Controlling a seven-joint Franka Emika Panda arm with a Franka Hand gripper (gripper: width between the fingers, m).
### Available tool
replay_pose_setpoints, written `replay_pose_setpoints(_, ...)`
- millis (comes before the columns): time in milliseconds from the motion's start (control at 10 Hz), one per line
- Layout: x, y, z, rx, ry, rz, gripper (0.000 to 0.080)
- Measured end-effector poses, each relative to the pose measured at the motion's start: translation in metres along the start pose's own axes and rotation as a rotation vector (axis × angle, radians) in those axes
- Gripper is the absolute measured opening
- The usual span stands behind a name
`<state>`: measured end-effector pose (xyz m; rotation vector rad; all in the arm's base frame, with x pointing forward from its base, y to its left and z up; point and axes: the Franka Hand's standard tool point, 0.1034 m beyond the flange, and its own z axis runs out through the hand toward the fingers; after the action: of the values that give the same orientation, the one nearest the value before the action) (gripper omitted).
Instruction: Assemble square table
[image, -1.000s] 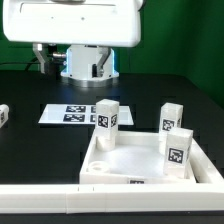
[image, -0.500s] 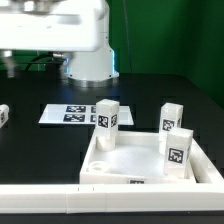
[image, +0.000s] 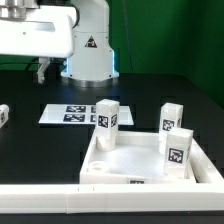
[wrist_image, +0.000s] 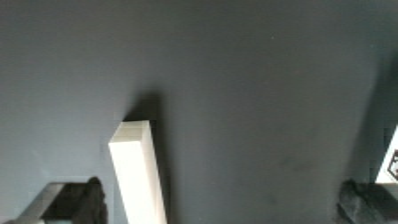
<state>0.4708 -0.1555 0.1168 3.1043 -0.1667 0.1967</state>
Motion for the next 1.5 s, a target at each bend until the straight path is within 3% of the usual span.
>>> replay_pose_setpoints(100,-0.001,0.001,0.000,-0.001,0.000,-0.010,0.0648)
replay_pose_setpoints(200,-0.007,0.009,0.003,-0.026,0.003,-0.209,0.0648)
replay_pose_setpoints(300,-0.017,0.012,0.005,-0.025,-0.018,-0.306,0.0648)
replay_pose_setpoints(400,-0.023,0.015,0.006,-0.003,-0.043,-0.348,0.0648)
replay_pose_setpoints(700,-0.023,0.013,0.008,-0.002,-0.054,-0.323,0.0648)
replay_pose_setpoints(800,-0.030,0.010,0.011,0.014,-0.095,-0.335,0.0648)
replay_pose_setpoints(900,-0.041,0.014,0.015,0.028,-0.151,-0.356,0.0648)
replay_pose_setpoints(1100,-0.056,0.034,0.027,0.030,-0.244,-0.315,0.0648)
replay_pose_setpoints(1300,-0.049,0.022,0.026,0.034,-0.294,-0.331,0.0648)
replay_pose_setpoints(1500,-0.049,0.024,0.027,0.033,-0.293,-0.329,0.0648)
